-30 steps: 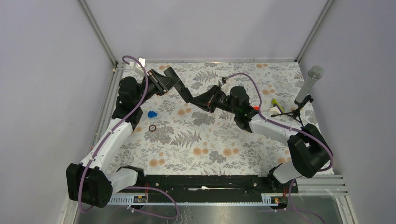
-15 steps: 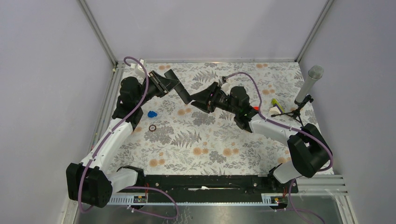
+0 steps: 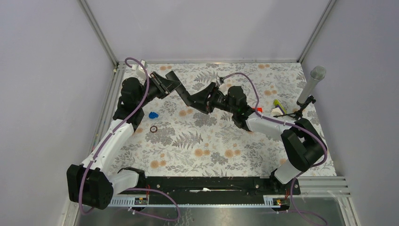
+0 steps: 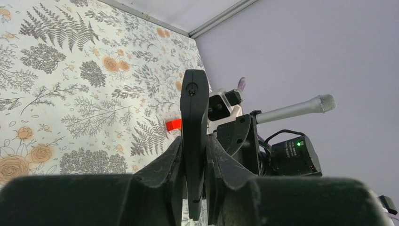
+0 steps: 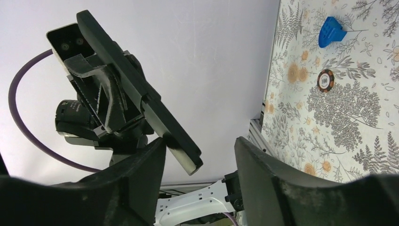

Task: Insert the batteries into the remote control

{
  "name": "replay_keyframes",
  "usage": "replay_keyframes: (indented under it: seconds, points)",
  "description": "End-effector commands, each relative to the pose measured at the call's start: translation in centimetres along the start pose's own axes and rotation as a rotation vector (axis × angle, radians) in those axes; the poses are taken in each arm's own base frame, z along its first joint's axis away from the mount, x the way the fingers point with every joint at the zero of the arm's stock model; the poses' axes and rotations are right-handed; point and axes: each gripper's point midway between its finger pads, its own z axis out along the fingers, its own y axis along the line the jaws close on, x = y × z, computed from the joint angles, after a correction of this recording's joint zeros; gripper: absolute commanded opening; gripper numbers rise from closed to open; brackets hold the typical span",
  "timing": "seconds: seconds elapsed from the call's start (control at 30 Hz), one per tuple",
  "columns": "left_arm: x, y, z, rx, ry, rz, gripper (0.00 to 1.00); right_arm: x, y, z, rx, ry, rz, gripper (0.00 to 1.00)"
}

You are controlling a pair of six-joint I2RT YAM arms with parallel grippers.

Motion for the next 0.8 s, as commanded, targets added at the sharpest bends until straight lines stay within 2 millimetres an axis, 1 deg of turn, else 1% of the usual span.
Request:
replay_keyframes:
  seconds: [0.0, 0.1, 0.13, 0.27, 0.37, 0.43, 0.57, 0.67, 0.7, 0.73, 0.77]
  points:
    - [-1.3, -1.4, 0.0, 0.035, -0.042, 0.052, 0.00, 0.0, 2.7, -0.3, -0.059, 0.004, -0.053, 0.56]
    - [-1.4, -1.3, 0.0, 0.032, -0.043, 0.055, 0.00, 0.1, 2.7, -0.5, -0.051, 0.003, -0.054, 0.42]
    - [-1.4, -1.3, 0.1, 0.032, -0.043, 0.054, 0.00, 0.1, 2.7, -0.6, -0.052, 0.002, -0.050, 0.39]
    - [-1.5, -1.1, 0.0, 0.018, -0.046, 0.065, 0.00, 0.2, 3.1, -0.9, -0.060, -0.005, -0.046, 0.35]
    - [-1.7, -0.7, -0.1, -0.004, -0.058, 0.090, 0.00, 0.0, 3.5, -1.4, -0.066, -0.026, -0.043, 0.26]
    - [-1.8, -0.3, -0.2, -0.024, -0.068, 0.116, 0.00, -0.1, 3.8, -1.8, -0.060, -0.043, -0.040, 0.22]
    - [-1.8, 0.2, -0.4, -0.042, -0.080, 0.157, 0.00, -0.1, 4.3, -1.9, -0.069, -0.044, -0.043, 0.19]
    - [-1.5, 0.5, -0.3, -0.046, -0.074, 0.162, 0.00, -0.1, 4.5, -1.7, -0.085, -0.036, -0.040, 0.13]
    - [-1.5, 0.6, -0.2, -0.049, -0.073, 0.159, 0.00, 0.0, 4.6, -1.6, -0.092, -0.031, -0.038, 0.13]
    - [-1.4, 0.6, -0.2, -0.049, -0.073, 0.154, 0.00, 0.1, 4.7, -1.6, -0.104, -0.024, -0.038, 0.18]
    - [-1.4, 0.6, -0.2, -0.045, -0.071, 0.149, 0.00, 0.2, 4.7, -1.6, -0.107, -0.018, -0.031, 0.26]
